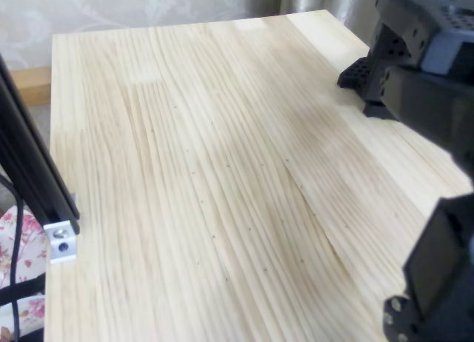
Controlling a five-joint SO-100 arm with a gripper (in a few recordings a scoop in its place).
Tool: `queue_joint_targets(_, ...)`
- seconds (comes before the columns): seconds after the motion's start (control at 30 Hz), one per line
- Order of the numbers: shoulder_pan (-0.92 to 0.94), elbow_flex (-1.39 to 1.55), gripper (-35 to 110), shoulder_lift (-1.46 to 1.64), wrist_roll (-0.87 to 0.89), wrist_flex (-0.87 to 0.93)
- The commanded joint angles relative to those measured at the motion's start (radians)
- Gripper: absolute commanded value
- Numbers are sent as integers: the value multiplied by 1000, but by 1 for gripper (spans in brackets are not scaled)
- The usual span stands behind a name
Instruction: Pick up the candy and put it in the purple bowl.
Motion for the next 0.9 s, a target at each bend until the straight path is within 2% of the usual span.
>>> queue_joint_targets(0.0, -17, -97, -1, 48, 29, 124)
queue_joint_targets(0.53, -15, -86, 0, 152, -31, 127)
queue_joint_targets(0.87, 11, 368, 0, 529, -74, 129)
